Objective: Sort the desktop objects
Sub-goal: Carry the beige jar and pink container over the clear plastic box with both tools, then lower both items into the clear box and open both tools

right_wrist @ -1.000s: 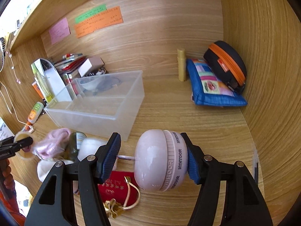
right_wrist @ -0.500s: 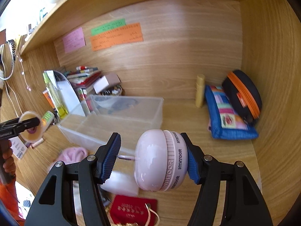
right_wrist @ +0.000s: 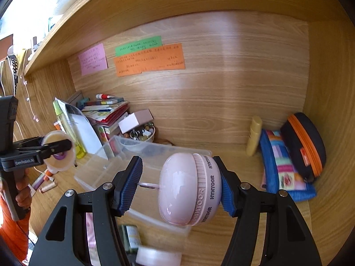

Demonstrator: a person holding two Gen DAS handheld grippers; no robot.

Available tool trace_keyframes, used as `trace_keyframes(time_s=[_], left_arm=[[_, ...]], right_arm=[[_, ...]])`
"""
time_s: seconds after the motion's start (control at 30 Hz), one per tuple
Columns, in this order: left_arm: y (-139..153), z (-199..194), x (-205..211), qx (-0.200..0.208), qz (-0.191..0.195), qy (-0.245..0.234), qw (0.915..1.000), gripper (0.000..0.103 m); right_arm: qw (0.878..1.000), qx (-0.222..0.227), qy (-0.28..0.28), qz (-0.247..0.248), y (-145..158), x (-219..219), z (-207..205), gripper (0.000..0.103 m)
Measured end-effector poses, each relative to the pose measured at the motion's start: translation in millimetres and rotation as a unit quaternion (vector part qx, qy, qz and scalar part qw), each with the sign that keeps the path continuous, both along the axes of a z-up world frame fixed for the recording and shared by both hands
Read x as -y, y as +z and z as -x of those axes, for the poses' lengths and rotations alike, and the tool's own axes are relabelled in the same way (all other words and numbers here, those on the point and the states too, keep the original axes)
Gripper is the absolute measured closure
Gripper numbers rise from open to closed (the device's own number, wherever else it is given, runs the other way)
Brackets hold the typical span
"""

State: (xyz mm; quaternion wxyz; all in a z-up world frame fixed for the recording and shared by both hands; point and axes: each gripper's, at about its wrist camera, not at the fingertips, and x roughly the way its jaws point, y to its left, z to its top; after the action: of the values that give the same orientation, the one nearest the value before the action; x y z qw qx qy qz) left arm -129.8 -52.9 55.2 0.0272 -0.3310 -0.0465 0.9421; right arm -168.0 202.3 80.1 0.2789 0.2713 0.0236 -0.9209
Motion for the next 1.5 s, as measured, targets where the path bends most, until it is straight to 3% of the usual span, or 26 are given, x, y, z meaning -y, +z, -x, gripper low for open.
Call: trace_keyframes(time_s=[0.23,0.57,0.7,0.83,1.0,1.27,1.5], left_arm=[[-16.6,29.5,-11.4,0.016,-0.006,-0.007,0.9998,0.036],[-56.0,54.3,-32.8,0.056,0.008,-0.031,0.9979,0.036],[-66.5,59.6,-41.3,0.072,0.013,-0.043,0.9964,0.036],[-76.0,60.9,-50.0,0.084,0.028,-0.051,0.9948,0.036],[-82.6,64.3,-53.3,0.104,0.017,-0.065,0.9923,0.036],[-86.2,62.2,-59.5,0.101,0.054,-0.060,0.9916,0.036],[-88.7,61.5,-59.3,0.099,0.077,-0.041,0.9913,0.036]], right_arm=[[1.000,0.007,0.013,-0.015,-10.0,30.2,10.5,0.043],[0.996,0.065,0.028,-0.046,-65.0,60.3,34.0,0.043],[0.995,0.067,0.034,-0.073,-76.2,67.0,34.5,0.043],[0.994,0.055,0.035,-0.085,-75.4,69.1,29.7,0.043],[0.992,0.065,0.036,-0.102,-78.2,69.7,31.2,0.043],[0.988,0.082,0.036,-0.124,-84.3,67.3,38.9,0.043],[0.985,0.060,0.040,-0.159,-85.0,76.4,30.9,0.043]])
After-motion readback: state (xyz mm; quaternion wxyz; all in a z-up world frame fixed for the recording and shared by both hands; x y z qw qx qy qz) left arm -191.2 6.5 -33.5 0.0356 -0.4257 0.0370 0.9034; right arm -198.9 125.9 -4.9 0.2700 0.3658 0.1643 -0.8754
